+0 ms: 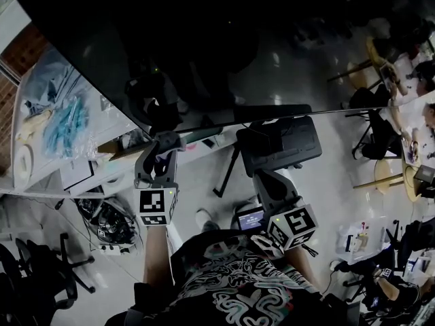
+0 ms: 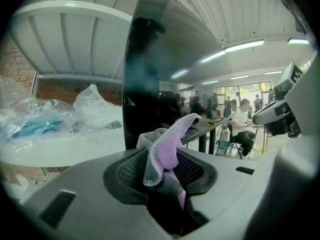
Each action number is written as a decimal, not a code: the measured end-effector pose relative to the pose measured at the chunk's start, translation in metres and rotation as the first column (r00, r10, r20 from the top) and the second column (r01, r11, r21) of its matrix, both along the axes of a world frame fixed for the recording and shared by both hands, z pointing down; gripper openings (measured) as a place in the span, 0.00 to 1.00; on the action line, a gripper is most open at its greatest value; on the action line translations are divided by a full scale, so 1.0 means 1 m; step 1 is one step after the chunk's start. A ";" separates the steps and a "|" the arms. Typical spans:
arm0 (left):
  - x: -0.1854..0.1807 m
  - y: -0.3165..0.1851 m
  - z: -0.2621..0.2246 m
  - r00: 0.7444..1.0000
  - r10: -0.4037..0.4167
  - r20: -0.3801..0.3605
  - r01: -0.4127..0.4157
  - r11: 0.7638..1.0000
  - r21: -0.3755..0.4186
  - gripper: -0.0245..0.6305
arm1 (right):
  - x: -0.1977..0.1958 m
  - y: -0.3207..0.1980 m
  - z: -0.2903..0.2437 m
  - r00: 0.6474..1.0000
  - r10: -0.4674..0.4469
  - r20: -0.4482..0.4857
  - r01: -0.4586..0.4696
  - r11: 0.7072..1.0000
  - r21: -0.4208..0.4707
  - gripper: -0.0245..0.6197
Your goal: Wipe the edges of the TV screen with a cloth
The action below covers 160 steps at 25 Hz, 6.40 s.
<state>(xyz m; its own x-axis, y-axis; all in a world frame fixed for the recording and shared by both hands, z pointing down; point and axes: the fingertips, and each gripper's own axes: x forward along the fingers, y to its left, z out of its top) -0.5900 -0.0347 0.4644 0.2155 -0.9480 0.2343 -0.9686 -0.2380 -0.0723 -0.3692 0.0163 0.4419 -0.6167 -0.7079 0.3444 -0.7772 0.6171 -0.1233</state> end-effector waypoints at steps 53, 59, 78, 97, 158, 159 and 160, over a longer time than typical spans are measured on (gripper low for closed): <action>0.076 -0.028 0.004 0.991 0.129 -0.032 -0.130 0.991 -0.025 0.27 | 0.046 -0.022 0.004 0.996 0.091 0.020 -0.091 0.996 -0.014 0.09; 0.086 -0.031 0.005 0.989 0.141 -0.034 -0.142 0.989 -0.028 0.27 | 0.056 -0.023 0.004 0.995 0.098 0.019 -0.097 0.995 -0.016 0.09; 0.119 -0.040 0.004 0.983 0.177 -0.053 -0.178 0.984 -0.024 0.27 | 0.081 -0.028 0.002 0.992 0.126 0.015 -0.126 0.992 -0.013 0.09; 0.153 -0.050 0.004 0.970 0.226 -0.091 -0.228 0.973 -0.016 0.27 | 0.102 -0.033 0.007 0.988 0.154 0.013 -0.154 0.988 -0.031 0.09; 0.298 -0.090 0.001 0.942 0.317 -0.113 -0.321 0.947 -0.022 0.27 | 0.232 -0.051 0.016 0.936 0.353 0.008 -0.352 0.934 -0.055 0.09; 0.303 -0.091 0.001 0.941 0.320 -0.112 -0.325 0.946 -0.022 0.27 | 0.238 -0.052 0.015 0.933 0.359 0.010 -0.358 0.932 -0.057 0.09; 0.308 -0.093 0.000 0.940 0.324 -0.111 -0.328 0.944 -0.023 0.27 | 0.243 -0.052 0.015 0.931 0.365 0.011 -0.364 0.930 -0.059 0.09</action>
